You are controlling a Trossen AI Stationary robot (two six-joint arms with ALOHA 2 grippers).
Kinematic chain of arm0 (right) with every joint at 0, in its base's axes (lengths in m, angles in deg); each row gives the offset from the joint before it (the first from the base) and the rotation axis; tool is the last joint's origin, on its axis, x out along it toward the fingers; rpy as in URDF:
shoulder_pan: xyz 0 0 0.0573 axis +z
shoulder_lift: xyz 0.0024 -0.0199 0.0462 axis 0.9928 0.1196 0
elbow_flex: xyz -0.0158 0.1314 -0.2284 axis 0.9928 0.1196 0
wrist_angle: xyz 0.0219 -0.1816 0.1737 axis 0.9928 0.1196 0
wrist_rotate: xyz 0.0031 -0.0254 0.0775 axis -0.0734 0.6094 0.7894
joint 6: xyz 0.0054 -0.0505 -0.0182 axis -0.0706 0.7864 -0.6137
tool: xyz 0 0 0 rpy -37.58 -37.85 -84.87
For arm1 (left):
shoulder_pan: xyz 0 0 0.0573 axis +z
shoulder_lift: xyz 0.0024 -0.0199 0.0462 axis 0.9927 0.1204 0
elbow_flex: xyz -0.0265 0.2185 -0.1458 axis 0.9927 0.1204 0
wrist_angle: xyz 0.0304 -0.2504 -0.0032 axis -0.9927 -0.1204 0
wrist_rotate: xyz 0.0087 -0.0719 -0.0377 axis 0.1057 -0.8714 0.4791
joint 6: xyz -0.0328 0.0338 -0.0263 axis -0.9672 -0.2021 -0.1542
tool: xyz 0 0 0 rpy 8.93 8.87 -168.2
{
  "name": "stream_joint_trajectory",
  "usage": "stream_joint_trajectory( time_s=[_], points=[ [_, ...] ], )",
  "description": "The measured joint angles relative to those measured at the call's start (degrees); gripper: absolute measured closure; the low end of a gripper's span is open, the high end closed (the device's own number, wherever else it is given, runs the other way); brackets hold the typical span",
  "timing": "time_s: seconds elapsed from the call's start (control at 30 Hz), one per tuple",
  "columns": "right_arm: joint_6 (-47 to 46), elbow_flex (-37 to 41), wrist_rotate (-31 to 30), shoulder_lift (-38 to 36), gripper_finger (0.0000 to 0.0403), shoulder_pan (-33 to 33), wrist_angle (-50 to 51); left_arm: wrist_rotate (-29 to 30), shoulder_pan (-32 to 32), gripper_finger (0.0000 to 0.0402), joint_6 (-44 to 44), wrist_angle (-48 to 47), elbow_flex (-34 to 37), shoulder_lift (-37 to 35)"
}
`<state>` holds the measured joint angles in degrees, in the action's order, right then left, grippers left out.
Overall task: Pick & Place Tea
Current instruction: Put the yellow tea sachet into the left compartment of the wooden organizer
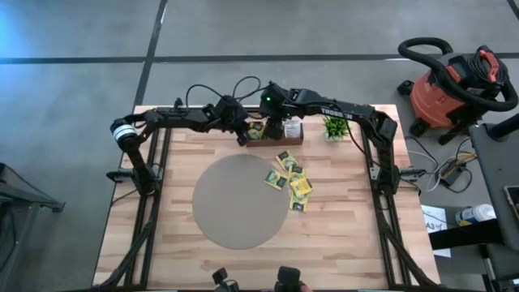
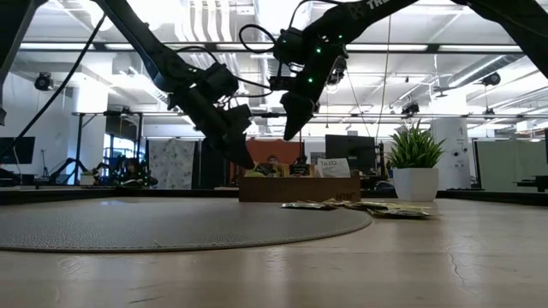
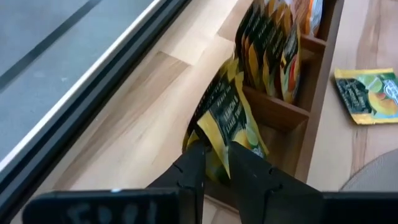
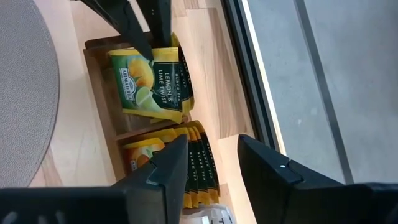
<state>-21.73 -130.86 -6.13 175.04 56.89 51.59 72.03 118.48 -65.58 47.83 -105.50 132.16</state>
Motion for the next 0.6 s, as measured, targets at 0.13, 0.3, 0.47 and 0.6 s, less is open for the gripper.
stream_joint_trajectory(
  time_s=[0.13, 0.3, 0.47, 0.6],
  points=[
    [-0.3, 0.0, 0.0, 0.0, 0.0262, 0.0, 0.1, 0.0, 0.0, 0.0335, 0.0, 1.1, 0.0, 0.0],
    [-0.4, 0.0, 0.0, 0.0, 0.0266, 0.0, 0.1, 0.0, 0.0, 0.0335, 0.0, 1.1, 0.0, 0.0],
    [-0.4, 0.0, 0.0, 0.0, 0.0273, 0.0, 0.1, -0.9, 0.0, 0.0335, -0.1, 1.7, 0.0, 0.4],
    [-0.4, 0.0, 0.0, 0.0, 0.0276, 0.0, 0.0, -3.6, -0.1, 0.0335, -0.2, 1.9, 0.0, 1.8]
  ],
)
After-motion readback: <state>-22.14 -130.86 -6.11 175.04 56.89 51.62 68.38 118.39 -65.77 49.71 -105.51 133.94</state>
